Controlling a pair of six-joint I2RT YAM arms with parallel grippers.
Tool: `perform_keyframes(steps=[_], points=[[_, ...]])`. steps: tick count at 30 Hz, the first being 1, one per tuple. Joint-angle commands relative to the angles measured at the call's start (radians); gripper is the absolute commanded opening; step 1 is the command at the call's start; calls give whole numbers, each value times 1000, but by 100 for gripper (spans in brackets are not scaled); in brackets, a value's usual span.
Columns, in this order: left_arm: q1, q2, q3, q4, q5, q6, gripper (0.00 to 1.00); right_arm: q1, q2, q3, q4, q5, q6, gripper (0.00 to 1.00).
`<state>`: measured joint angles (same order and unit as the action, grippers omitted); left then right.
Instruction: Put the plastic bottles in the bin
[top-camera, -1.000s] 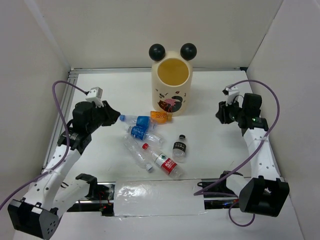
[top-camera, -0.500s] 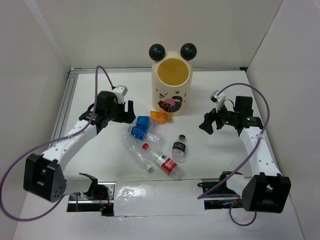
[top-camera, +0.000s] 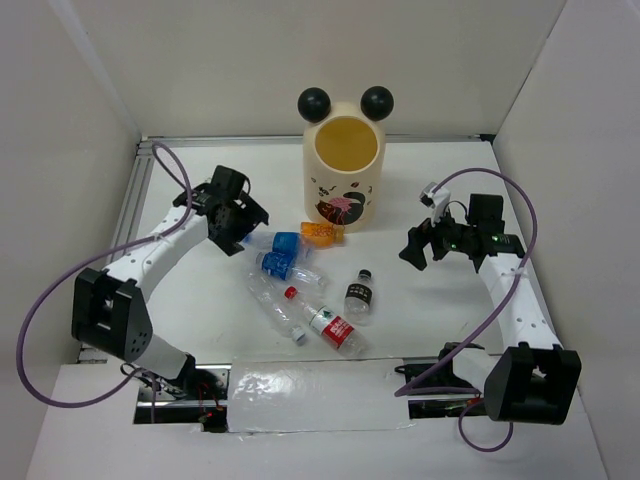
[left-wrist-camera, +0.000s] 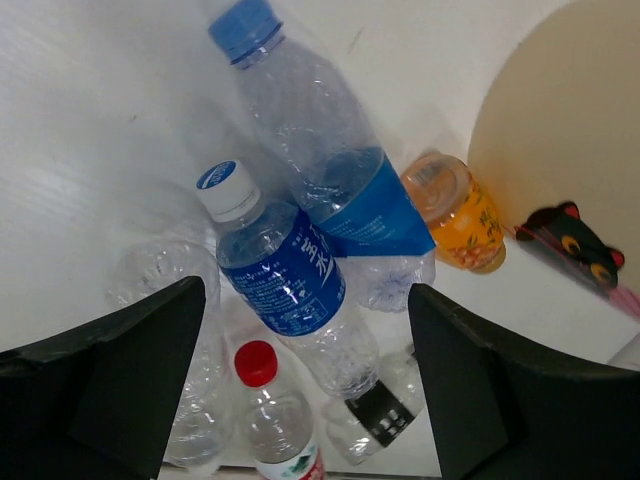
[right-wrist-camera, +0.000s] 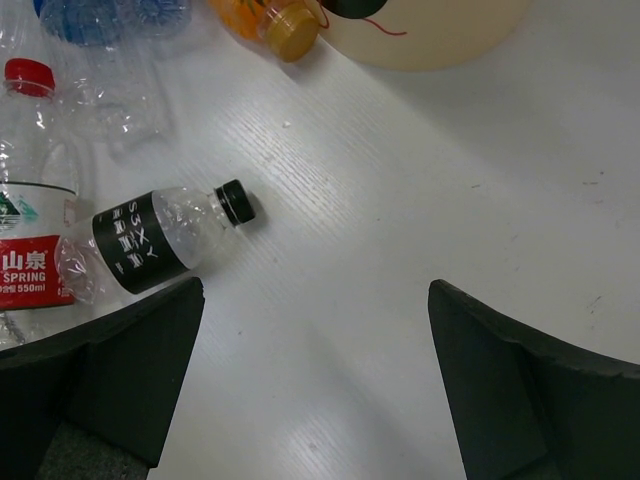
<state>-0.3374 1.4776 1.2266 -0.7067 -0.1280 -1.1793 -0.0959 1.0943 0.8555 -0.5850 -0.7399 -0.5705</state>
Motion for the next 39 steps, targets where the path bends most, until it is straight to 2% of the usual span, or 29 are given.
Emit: perform_keyframes(steps=[1,5,8,12,15,19,25,26,29,30,31,32,34,35,36,39], points=[[-5,62,39,-48,-28,-218,96,-5,-22,-4,37,-4,11,100],[7,145,39,55,-53,-240,96,-15,-31,-4,28,-4,0,100],[20,272,132,12,-82,-240,96,-24,-42,-22,19,-4,0,100],[20,335,159,12,-127,-230,96,-24,-62,-32,19,-4,0,100],[29,389,188,33,-151,-212,92,-33,-62,-32,19,-13,0,100],[29,460,229,12,-151,-194,81,-33,-62,-21,19,-23,0,100],[20,460,185,38,-142,-191,65,-42,-53,-12,10,-23,0,100],[20,472,185,38,-142,-175,65,-42,-53,-12,10,-23,0,100],[20,486,194,38,-133,-160,53,-42,-53,-12,10,-32,11,100],[20,486,194,48,-122,-148,48,-42,-53,-12,10,-32,11,100],[20,486,185,58,-111,-148,38,-42,-53,-12,10,-32,11,100],[20,486,185,58,-111,-126,34,-42,-53,-12,10,-32,11,100],[20,475,185,70,-111,-108,18,-42,-53,-12,10,-32,11,100],[20,475,185,70,-111,-88,3,-42,-53,-12,10,-32,11,100],[20,448,185,70,-120,-79,0,-42,-53,-12,10,-32,11,100],[20,392,195,79,-162,-27,0,-42,-53,-12,10,-32,1,100]])
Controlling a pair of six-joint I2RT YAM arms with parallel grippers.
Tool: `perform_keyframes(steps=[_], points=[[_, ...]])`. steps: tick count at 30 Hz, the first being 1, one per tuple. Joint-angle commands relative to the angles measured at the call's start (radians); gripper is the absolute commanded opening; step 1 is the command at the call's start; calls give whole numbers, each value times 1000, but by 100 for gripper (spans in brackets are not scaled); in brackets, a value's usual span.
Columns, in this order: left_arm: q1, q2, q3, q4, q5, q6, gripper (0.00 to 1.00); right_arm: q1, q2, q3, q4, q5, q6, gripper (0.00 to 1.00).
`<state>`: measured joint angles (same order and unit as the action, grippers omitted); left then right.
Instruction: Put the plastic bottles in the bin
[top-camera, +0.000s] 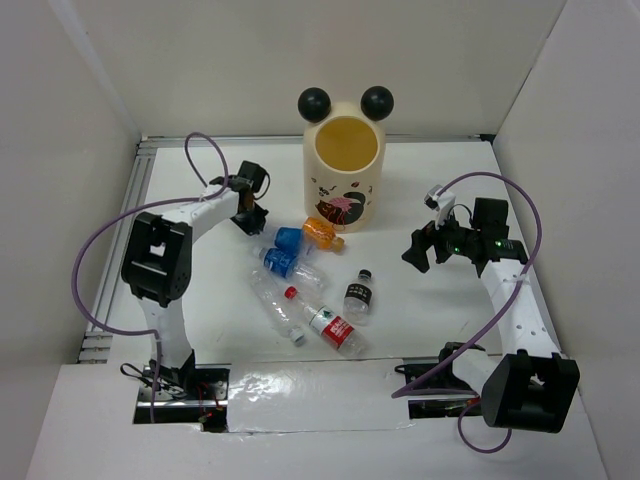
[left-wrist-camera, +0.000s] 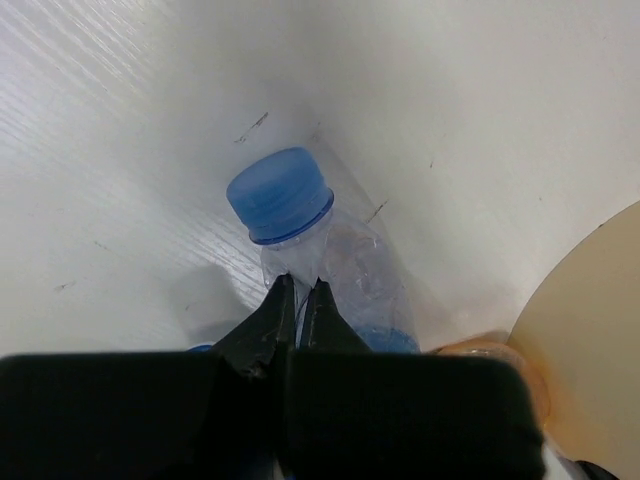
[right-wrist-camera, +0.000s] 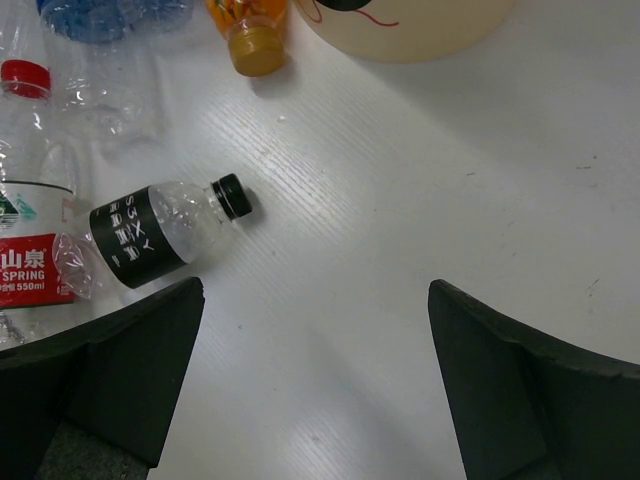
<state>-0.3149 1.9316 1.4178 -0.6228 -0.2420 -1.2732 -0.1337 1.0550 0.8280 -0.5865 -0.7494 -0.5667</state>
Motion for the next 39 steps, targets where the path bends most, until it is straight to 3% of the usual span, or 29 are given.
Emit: perform_keyframes(steps=[1,10,16,17,19,20,21,23,30,35,39], points=[[-3,-113,15,-5,-59,83,0,-4,-24,16,2,-22,-2,100],[-82,-463,113,24,-155,360,0,-4,-35,-12,11,-13,-2,100],[-249,-614,122,323,-75,714,0,-4,-15,-12,11,-22,-13,97],[-272,-614,122,369,-75,748,0,-4,-15,-12,11,-31,-13,91],[-351,-605,133,529,-153,849,0,-4,-3,-12,11,-44,-25,67],[-374,-576,144,582,-187,879,0,-4,-3,-21,11,-53,-38,50],[-398,-554,144,641,-225,911,0,-4,-3,-21,11,-53,-38,23],[-464,-476,205,797,-355,1001,0,-4,-3,-30,2,-53,-58,14],[-532,-237,417,1248,-583,1389,0,-4,-42,-58,-30,-21,-114,17],[-543,-62,550,1382,-603,1662,0,-4,-52,-58,-30,-10,-124,19],[-543,-43,468,1444,-594,1715,0,-14,-61,-58,-30,-10,-124,20]])
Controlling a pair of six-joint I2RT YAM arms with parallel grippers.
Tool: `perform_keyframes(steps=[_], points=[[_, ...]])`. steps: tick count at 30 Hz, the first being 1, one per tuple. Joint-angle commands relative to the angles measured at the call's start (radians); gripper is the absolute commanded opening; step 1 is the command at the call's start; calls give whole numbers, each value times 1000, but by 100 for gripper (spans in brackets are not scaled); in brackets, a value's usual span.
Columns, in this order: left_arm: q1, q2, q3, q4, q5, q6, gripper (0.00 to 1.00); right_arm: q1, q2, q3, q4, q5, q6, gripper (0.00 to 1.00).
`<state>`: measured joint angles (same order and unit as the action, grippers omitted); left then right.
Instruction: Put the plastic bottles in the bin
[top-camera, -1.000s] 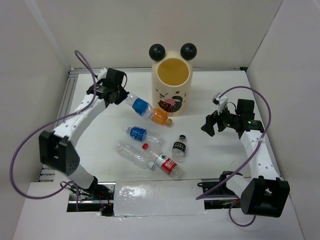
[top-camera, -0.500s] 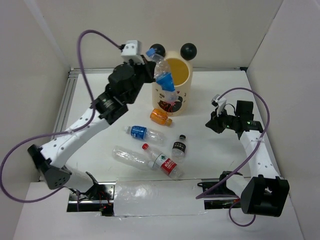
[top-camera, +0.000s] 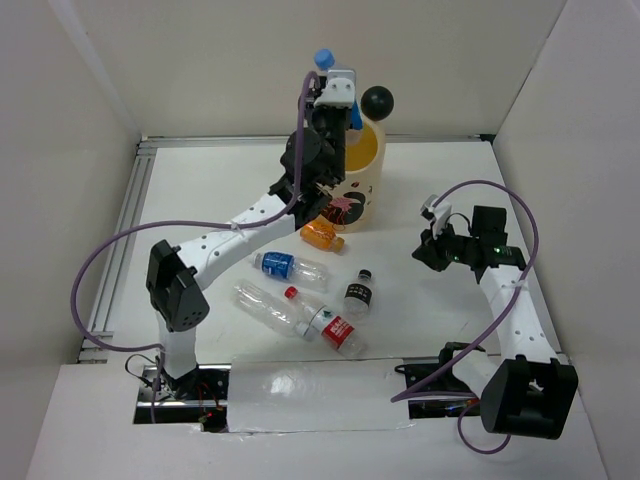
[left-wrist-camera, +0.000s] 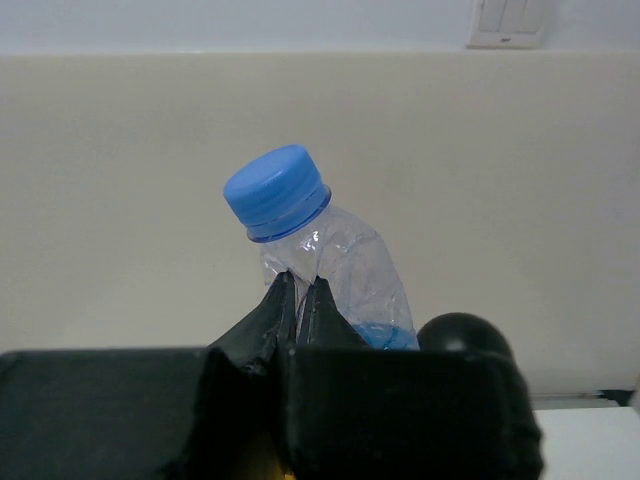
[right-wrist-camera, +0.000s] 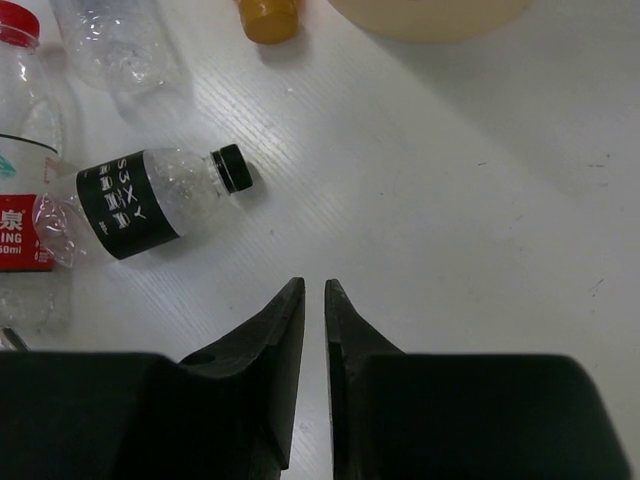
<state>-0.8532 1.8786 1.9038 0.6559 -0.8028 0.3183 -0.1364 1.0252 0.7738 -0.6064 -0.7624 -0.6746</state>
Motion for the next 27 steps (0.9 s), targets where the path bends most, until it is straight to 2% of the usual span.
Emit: perform_keyframes(steps=[1,4,6,7,8,9,11,12,13,14,16,18,19,23,26,27], points=[[-4,10,-37,175,-47,123,0,-11,-31,-4,-19,12,-16,22],[-4,1,-88,171,-47,102,0,-11,-31,-4,-20,3,-26,29],[-14,1,-112,171,-47,93,0,-11,-31,5,-30,-20,-55,39],[-14,13,-112,171,-47,93,0,-11,-31,5,-61,-40,-113,57],[-14,13,-112,159,-47,76,4,-11,-31,16,-84,-88,-165,67],[-14,25,-112,159,-47,67,25,-11,-31,16,-110,-118,-221,75],[-14,36,-97,131,-47,45,59,-11,-31,16,-179,-167,-391,88],[-14,36,-83,116,-47,45,73,-11,-31,16,-194,-201,-448,89],[-14,45,-83,105,-47,36,93,-11,-31,4,-241,-218,-520,91],[-14,45,-71,93,-47,36,98,-11,-31,-8,-257,-230,-655,92],[-23,45,-58,77,-38,27,100,-11,-22,-8,-280,-245,-764,94],[-33,18,-45,53,-47,18,100,0,5,-8,-349,-273,-972,95],[-53,7,-31,33,-58,18,100,20,31,-8,-416,-273,-1155,95],[-124,-116,-31,-82,-140,3,100,87,117,4,-555,-272,-1594,96],[-133,-306,-126,-470,-209,-300,100,228,156,28,-509,-215,-1636,96],[-115,-359,-153,-791,-199,-592,100,266,168,28,-456,-195,-1636,96]])
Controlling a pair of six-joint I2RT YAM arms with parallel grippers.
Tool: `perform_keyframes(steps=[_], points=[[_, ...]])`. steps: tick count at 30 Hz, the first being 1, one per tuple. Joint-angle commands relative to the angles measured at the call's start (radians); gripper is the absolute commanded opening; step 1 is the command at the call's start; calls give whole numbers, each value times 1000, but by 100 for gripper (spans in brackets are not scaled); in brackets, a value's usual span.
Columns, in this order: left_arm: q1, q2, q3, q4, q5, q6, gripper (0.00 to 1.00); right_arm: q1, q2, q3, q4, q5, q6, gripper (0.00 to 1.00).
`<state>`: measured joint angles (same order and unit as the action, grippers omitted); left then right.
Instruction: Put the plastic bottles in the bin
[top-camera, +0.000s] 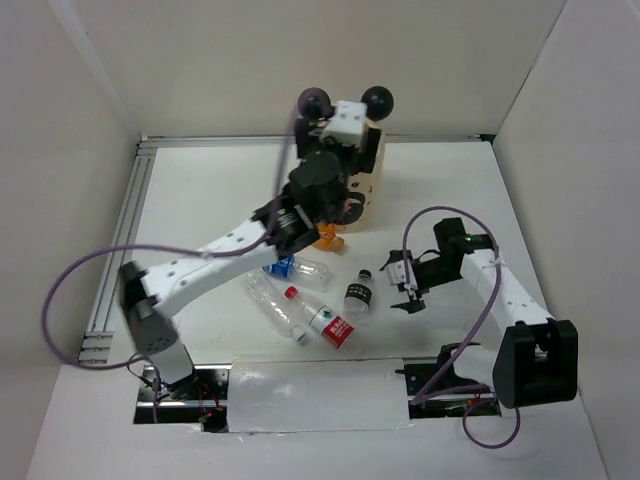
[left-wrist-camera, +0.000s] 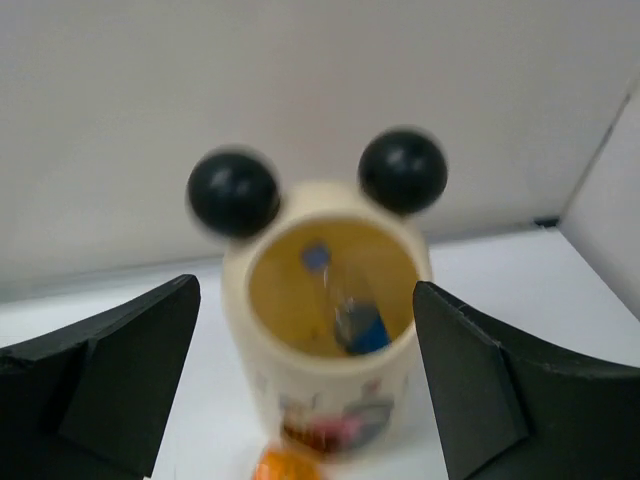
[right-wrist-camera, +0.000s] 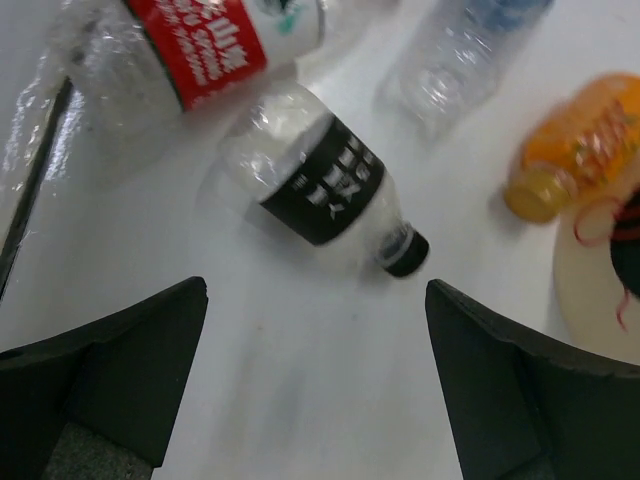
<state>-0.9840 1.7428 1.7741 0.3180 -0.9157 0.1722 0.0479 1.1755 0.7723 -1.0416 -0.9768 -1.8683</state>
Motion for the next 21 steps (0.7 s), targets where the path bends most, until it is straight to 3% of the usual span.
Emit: perform_keyframes(steps=[1,4,10,18,21], points=[[28,-276,-109,-582,-69,-577,100,154,18,30,6,59,-442,96],[74,-471,-340,-924,44,-970,100,287,84,30,70,137,-442,96],[96,-711,-695,-1145,191,-1385,100,454,200,21,259,268,-431,96],[96,-819,-930,-1159,305,-1537,99,520,340,30,396,400,-420,96],[96,-819,-987,-1127,385,-1576,100,520,386,50,387,434,-420,84]])
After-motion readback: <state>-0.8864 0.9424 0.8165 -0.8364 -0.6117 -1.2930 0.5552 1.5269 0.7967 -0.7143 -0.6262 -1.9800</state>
